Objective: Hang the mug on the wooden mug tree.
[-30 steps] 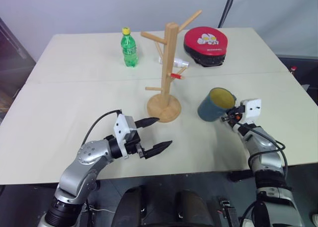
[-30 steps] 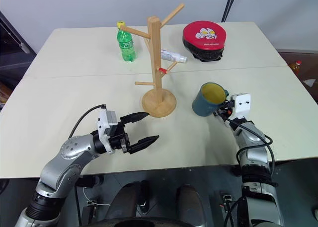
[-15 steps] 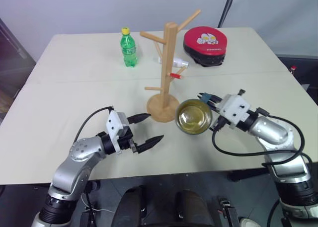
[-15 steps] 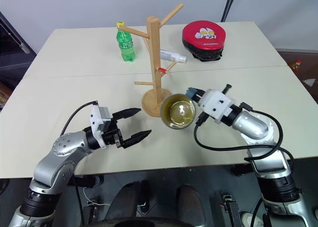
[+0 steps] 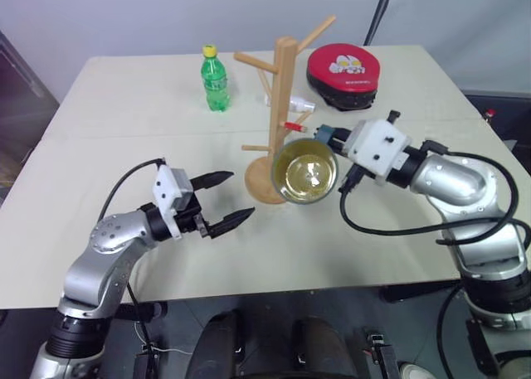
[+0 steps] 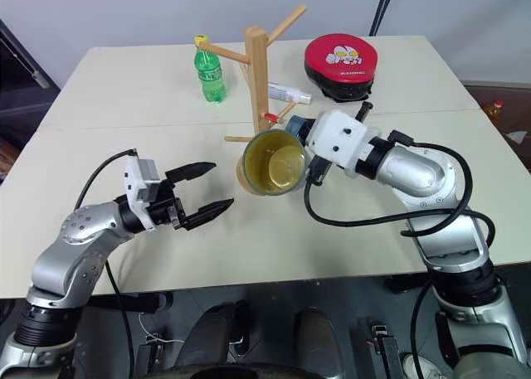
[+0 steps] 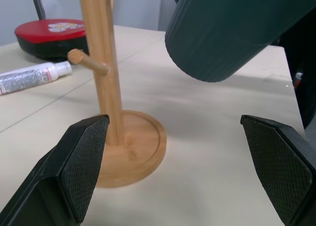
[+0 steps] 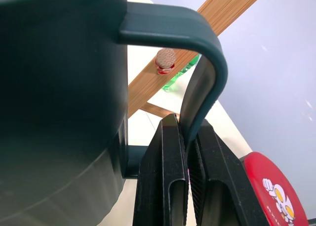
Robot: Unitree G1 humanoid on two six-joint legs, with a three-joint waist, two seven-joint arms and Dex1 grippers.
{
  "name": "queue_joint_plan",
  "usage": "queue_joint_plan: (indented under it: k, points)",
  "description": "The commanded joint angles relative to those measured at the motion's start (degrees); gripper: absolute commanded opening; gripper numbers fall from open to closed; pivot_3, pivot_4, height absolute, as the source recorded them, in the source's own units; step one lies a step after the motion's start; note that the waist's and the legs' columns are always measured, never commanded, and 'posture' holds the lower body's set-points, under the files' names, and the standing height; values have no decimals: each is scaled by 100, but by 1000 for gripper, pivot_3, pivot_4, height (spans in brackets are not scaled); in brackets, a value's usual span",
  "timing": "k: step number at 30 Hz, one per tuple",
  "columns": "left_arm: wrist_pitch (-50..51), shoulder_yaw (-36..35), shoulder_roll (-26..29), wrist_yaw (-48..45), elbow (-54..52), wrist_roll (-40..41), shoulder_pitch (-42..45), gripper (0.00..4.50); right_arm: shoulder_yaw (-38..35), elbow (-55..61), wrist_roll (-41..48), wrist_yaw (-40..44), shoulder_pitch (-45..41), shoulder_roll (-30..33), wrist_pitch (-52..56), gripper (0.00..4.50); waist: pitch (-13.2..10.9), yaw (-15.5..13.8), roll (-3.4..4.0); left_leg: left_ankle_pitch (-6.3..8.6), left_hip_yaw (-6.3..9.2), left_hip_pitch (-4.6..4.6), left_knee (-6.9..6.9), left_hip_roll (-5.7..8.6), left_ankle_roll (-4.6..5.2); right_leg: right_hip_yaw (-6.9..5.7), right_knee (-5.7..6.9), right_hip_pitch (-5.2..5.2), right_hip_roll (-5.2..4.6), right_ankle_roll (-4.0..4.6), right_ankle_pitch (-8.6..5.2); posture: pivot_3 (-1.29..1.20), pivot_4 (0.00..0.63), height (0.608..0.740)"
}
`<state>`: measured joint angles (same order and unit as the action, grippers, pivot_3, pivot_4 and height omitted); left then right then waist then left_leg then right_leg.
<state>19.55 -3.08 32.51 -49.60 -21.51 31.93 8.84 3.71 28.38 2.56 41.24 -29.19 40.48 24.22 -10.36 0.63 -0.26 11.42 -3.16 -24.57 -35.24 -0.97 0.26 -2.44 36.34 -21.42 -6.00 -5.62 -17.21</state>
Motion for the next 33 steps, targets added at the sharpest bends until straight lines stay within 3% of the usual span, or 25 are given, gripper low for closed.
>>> queue_joint_plan:
  k: [1,33]
  points:
    - [32,-193,108,-27,-271,167,73,4500,-15,148,6,70,-218,92,76,57,0,-2,0,0,0,0,0,1,0,0,0,0,-1,0,0,0,150,740]
    - [408,-352,162,234,-679,676,271,4500,898,-1139,-875,-41,-1214,-315,23,57,0,1,-1,-1,-3,0,-1,2,1,-2,2,1,13,-15,9,0,150,740]
